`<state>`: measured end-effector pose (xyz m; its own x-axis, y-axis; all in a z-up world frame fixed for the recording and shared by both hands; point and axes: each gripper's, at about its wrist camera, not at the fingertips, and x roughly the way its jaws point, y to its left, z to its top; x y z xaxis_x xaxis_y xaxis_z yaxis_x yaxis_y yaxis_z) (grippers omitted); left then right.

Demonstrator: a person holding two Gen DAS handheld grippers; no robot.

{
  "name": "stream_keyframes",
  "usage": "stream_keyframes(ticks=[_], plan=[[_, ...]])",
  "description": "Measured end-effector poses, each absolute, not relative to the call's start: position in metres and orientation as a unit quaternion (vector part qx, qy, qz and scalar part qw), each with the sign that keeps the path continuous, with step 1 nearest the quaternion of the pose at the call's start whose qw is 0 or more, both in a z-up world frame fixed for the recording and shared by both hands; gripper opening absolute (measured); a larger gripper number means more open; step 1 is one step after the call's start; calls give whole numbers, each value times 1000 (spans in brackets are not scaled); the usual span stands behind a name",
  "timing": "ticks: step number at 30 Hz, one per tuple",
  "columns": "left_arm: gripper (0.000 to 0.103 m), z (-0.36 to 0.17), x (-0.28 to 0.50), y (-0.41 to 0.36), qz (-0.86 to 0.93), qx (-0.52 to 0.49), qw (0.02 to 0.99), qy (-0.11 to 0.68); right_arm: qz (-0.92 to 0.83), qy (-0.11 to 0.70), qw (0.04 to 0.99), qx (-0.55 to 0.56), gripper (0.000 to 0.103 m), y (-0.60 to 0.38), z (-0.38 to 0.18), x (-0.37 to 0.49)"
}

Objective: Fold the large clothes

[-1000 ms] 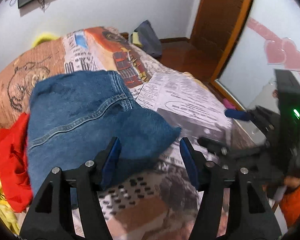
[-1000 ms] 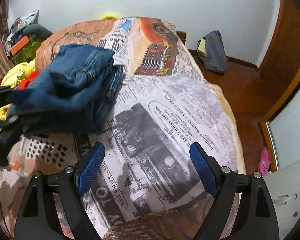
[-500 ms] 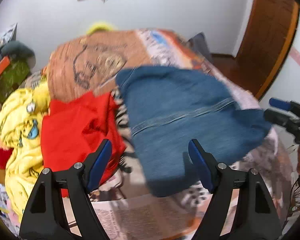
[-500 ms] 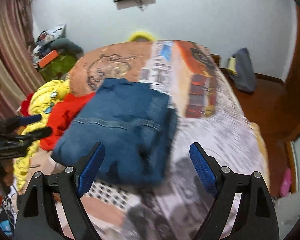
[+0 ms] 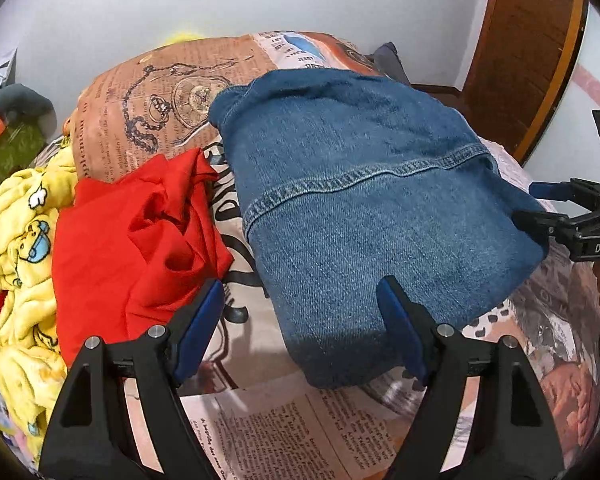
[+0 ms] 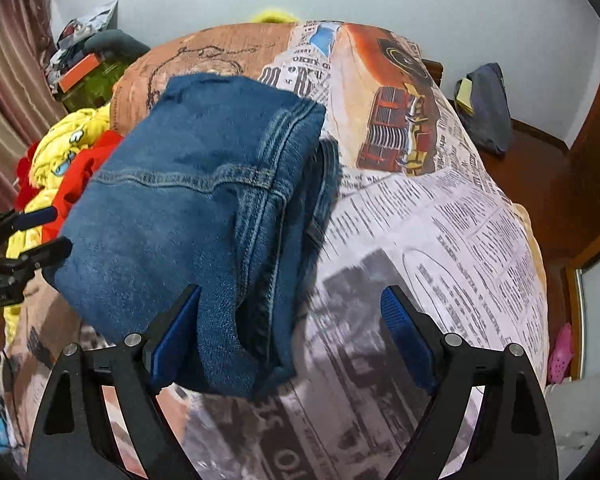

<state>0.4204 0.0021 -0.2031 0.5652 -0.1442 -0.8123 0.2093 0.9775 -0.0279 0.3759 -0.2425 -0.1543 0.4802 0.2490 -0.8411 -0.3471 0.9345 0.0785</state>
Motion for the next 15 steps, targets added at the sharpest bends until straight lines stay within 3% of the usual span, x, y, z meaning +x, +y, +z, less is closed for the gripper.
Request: stream_keyframes(ticks=[15], plan=[[78,-167,423,46,-92,42,891,442,182,452,871,-67,86,-252,-127,363]])
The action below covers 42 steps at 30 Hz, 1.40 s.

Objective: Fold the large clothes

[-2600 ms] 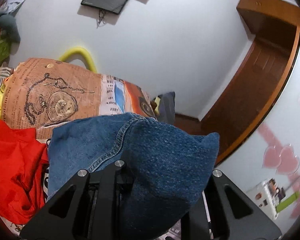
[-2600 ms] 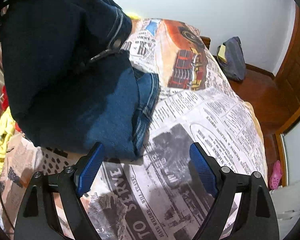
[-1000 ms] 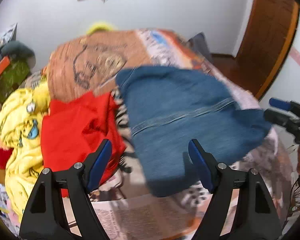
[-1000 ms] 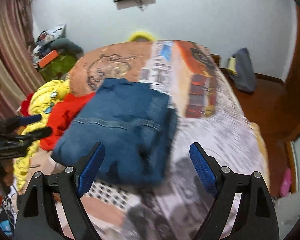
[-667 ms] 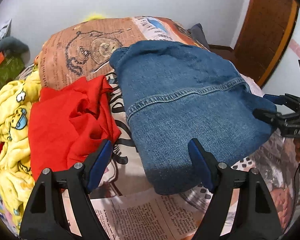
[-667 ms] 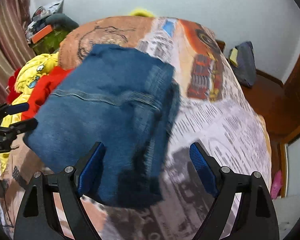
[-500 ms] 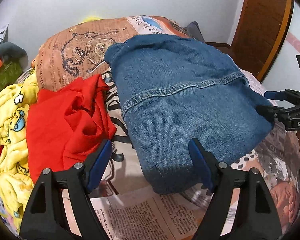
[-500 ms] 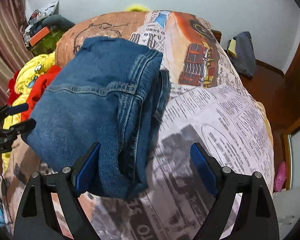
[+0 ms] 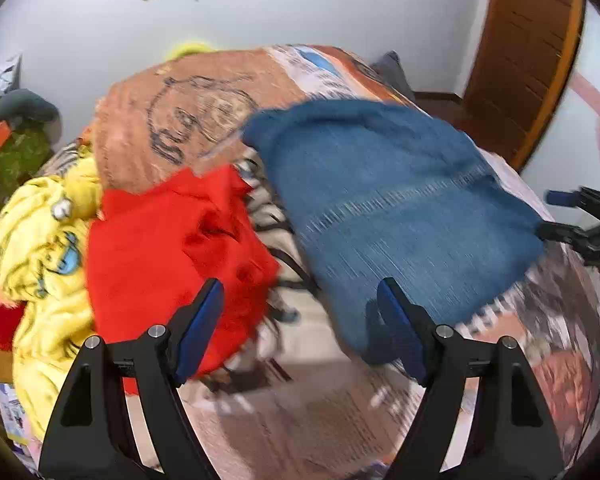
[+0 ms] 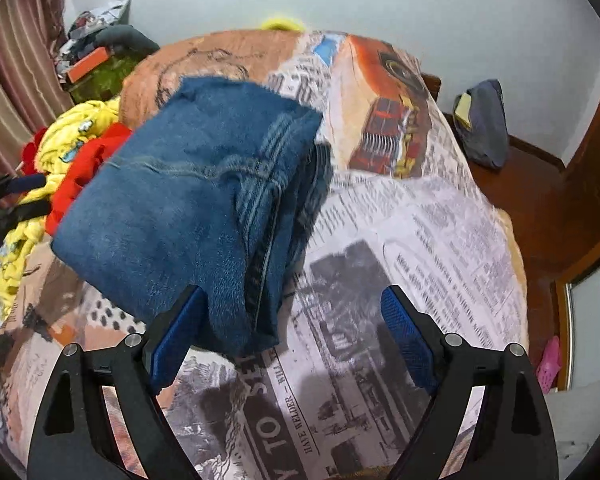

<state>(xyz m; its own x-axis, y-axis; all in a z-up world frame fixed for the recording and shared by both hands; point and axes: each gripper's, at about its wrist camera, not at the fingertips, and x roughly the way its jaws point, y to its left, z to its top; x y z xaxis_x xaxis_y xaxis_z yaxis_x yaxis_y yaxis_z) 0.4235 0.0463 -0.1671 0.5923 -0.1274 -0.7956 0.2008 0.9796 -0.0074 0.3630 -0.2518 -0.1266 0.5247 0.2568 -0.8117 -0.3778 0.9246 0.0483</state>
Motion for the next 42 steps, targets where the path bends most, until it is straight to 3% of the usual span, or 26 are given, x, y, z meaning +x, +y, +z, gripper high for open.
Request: stream_keyframes(ticks=[6,17,29,35,42], plan=[[78,-168,467,50,-87,7,891,445,191,419,885,-59,88,-234,-108,394],[78,-205,514,24,-90,1,879,469,192,478,855,-59,89,-215,-158,479],[78,-177,511,65,-76,-88,884,452,203,437,876,7,90,-244,-120,456],[78,-206,504,54,-151,-133,824,529,253,483,837,55,90,-234,-141,446],[83,-235,508,58,-151,-193,801,546,258,526,808,66,90,-225,-175,447]])
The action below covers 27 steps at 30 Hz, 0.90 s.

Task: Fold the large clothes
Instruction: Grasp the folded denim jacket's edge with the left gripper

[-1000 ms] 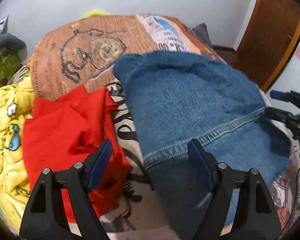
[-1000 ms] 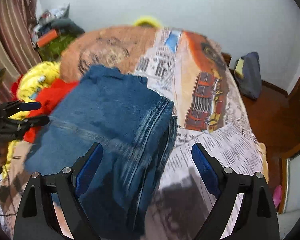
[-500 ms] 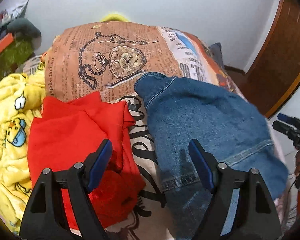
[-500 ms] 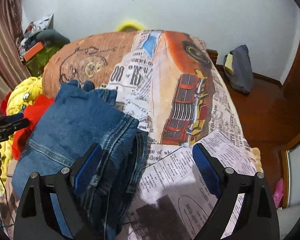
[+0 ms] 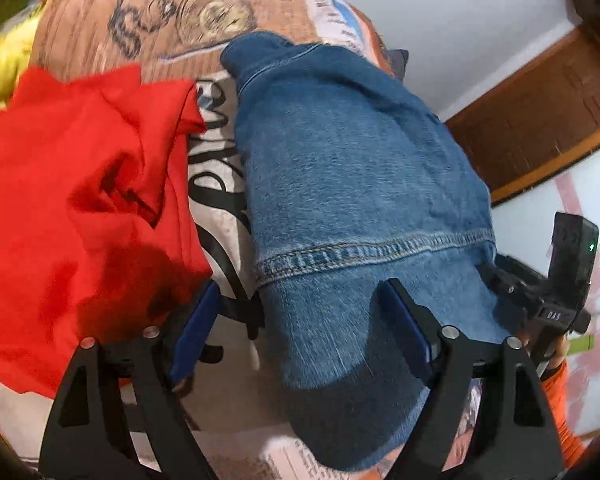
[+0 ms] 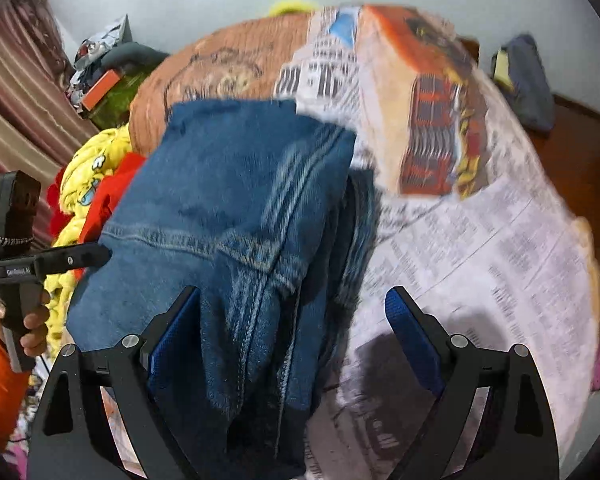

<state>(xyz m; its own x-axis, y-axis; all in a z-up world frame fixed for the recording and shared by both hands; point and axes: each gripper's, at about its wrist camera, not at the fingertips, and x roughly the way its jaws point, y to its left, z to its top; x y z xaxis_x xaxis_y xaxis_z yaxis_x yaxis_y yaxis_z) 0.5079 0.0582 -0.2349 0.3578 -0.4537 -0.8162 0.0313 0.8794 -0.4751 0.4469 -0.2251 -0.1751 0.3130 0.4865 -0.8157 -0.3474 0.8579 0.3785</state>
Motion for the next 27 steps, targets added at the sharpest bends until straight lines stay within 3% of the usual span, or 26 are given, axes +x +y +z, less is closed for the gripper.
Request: stream_keyframes(ticks=[10,15,22,25,27], plan=[[92,-254,538,44,-182,-218,776,562,290,558,761,159,91,-229,-199,476],[95,-261,551,44,-181,-239,769,564,294,556,762,156,98,-223,-197,474],[97,-267,563,42,-177,-251,765,567,296,555,763,149,100,-220,-196,476],[91,-265,566,39,-180,-242,769,563,298,551,766,147,97,-221,-194,474],[83,-257,561,36,-179,-212,785,554,305,546,767,145,86,-221,-192,473]])
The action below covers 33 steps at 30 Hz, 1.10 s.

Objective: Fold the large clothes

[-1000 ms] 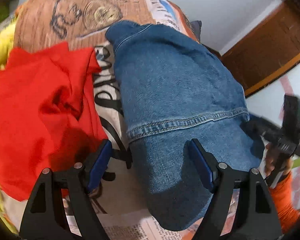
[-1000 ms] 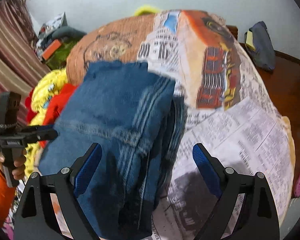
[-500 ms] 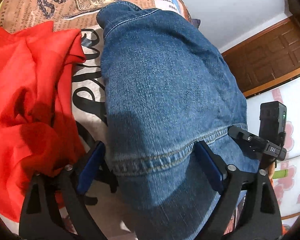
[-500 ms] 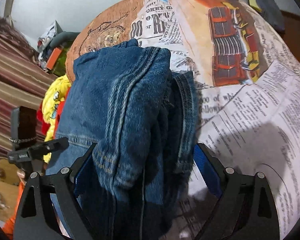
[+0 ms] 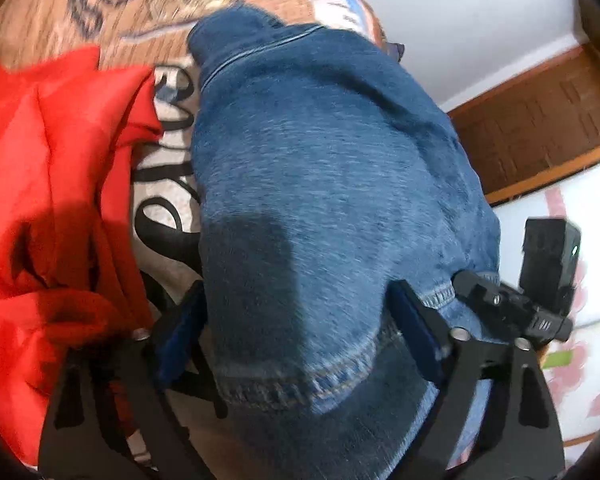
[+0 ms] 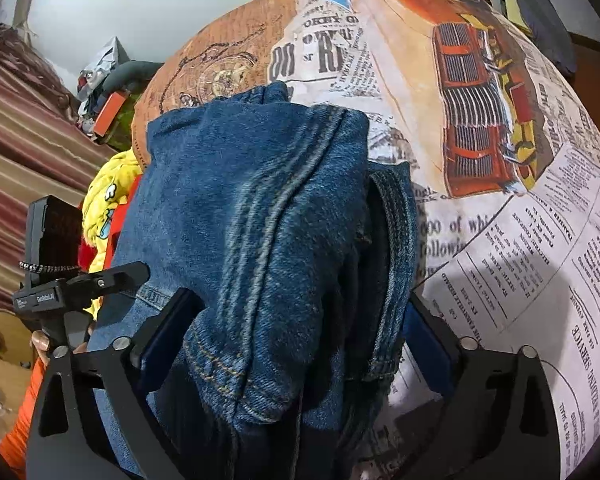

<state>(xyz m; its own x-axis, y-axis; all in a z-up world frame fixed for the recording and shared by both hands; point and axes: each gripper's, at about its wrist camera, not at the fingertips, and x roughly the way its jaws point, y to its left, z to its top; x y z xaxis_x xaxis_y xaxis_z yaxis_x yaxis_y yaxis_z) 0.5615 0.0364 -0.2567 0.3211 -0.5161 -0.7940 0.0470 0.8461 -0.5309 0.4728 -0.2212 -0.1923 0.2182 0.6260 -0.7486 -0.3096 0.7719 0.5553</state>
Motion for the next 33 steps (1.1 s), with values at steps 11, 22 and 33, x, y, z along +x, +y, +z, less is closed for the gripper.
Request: stream_keyframes(ticks=[11,22,33], plan=[[46,-222,553,28,-194,-172,812,523,321,528,773,145,42,-214,-181,470],[37,-191,532,22,-195,-147,830,501,314,501,797,124,31,-208,-153,458],[34,-142,504,26,-204,-140,851,464,310,465,822,105,30,-204,-108,435]])
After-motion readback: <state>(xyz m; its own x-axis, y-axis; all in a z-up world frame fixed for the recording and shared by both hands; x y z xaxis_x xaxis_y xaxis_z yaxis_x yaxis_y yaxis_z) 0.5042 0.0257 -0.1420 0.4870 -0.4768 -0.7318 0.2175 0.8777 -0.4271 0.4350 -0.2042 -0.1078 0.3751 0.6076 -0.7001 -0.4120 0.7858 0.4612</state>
